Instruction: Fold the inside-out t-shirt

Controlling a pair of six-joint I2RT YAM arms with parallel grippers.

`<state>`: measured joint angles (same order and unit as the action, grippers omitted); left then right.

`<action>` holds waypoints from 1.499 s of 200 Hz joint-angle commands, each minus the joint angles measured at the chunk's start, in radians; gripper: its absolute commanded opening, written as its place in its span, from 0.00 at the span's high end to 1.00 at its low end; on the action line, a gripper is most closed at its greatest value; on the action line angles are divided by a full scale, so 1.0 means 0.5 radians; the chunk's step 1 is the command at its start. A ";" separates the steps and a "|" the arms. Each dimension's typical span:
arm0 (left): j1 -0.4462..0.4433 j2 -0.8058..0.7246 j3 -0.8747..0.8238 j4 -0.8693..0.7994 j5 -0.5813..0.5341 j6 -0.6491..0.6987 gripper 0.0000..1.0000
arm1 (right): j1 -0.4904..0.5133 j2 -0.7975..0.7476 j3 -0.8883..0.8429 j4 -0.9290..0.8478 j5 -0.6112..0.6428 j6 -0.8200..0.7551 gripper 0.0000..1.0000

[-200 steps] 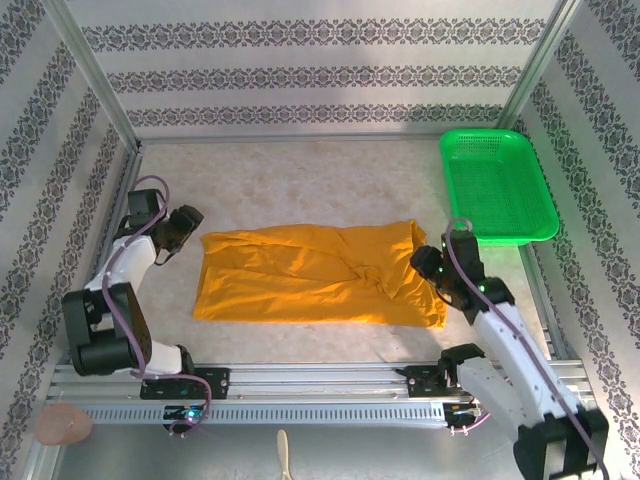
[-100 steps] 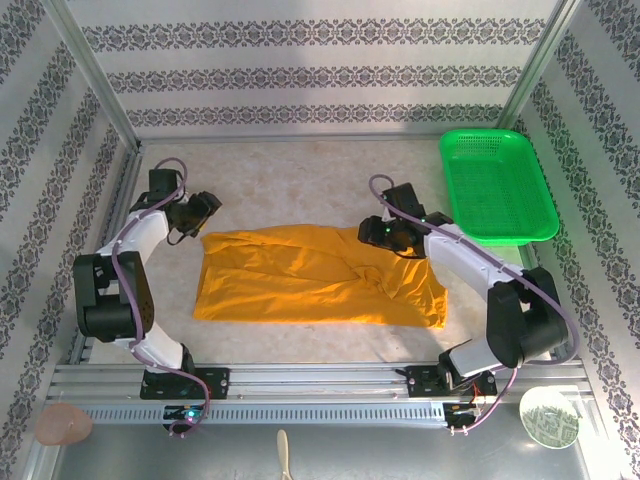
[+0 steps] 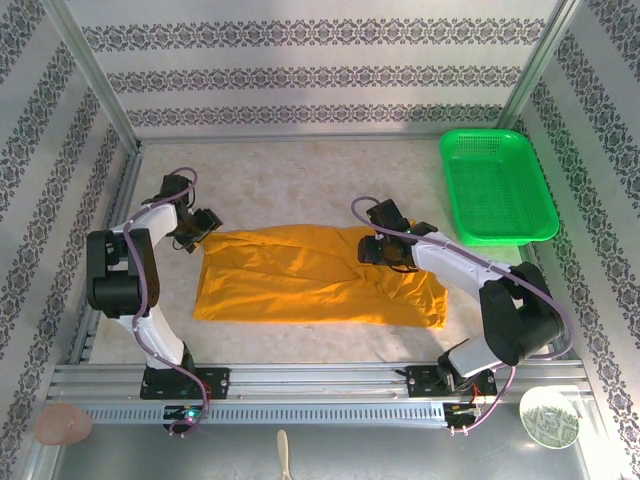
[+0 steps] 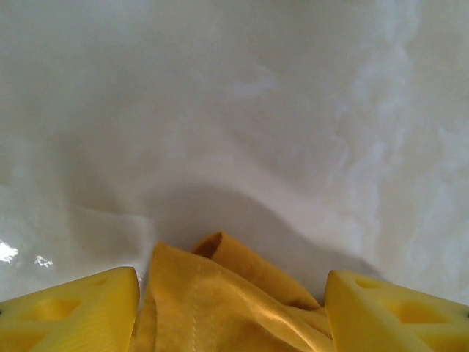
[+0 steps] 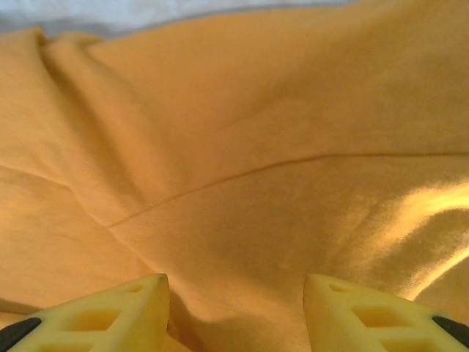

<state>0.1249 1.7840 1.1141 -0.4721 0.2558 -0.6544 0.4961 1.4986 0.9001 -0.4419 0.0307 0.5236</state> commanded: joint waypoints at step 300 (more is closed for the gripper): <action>-0.059 0.033 0.175 -0.181 -0.083 0.188 0.53 | 0.160 -0.541 -0.251 -0.253 0.136 0.036 1.00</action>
<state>0.1097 1.7943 1.2026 -0.5312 0.2253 -0.5766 0.5842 1.2213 0.7635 -0.5682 0.0959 0.5278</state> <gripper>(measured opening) 0.511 0.064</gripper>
